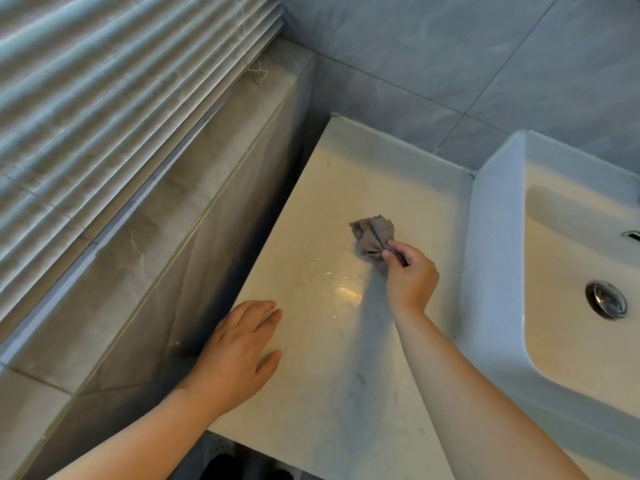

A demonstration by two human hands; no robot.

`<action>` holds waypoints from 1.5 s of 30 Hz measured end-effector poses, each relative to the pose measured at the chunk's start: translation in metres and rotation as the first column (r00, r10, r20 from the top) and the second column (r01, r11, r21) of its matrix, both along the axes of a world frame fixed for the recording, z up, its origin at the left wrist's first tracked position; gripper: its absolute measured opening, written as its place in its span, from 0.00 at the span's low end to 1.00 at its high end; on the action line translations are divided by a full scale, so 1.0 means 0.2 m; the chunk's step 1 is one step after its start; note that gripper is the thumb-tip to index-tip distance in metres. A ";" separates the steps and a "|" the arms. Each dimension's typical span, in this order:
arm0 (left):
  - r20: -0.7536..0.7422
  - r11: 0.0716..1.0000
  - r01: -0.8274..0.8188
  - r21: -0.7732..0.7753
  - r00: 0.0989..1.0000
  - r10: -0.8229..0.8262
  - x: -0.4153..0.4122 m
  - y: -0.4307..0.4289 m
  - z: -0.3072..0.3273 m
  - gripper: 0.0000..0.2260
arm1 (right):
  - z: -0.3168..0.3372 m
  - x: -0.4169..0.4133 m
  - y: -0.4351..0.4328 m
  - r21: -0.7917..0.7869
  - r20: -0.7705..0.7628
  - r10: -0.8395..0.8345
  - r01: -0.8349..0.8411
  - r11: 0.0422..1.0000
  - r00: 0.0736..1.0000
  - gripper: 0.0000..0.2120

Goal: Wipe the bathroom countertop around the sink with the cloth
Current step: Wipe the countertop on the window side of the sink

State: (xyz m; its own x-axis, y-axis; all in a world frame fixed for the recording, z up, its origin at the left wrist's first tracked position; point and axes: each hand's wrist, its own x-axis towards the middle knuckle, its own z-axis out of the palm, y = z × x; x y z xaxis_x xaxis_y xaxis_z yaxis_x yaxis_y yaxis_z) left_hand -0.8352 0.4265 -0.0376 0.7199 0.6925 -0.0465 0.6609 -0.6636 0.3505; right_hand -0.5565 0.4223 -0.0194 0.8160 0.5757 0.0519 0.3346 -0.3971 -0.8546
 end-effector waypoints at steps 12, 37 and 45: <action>0.108 0.985 -0.155 -0.076 0.981 0.163 -0.11 -0.01 0.03 0.25 | -0.11 -0.40 -0.16 0.006 -0.022 0.226 -0.226 0.974 0.974 0.12; 0.136 0.932 -0.206 -0.298 0.957 0.255 -0.22 -0.03 0.00 0.32 | -0.08 -0.42 0.15 -0.019 0.059 0.316 -0.316 0.949 0.947 0.11; 0.136 0.841 -0.350 -0.413 0.889 0.437 -0.30 -0.09 -0.01 0.28 | -0.04 -0.62 -0.10 -0.091 -0.087 0.494 -0.501 0.861 0.865 0.13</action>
State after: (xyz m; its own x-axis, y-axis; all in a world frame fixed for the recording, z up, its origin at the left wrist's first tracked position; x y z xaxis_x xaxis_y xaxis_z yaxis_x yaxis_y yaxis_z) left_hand -0.8962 0.4078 -0.0392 0.4113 0.8820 -0.2299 0.7163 -0.1569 0.6799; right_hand -0.6795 0.4017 -0.0280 0.4194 0.9050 -0.0713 0.4629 -0.2808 -0.8408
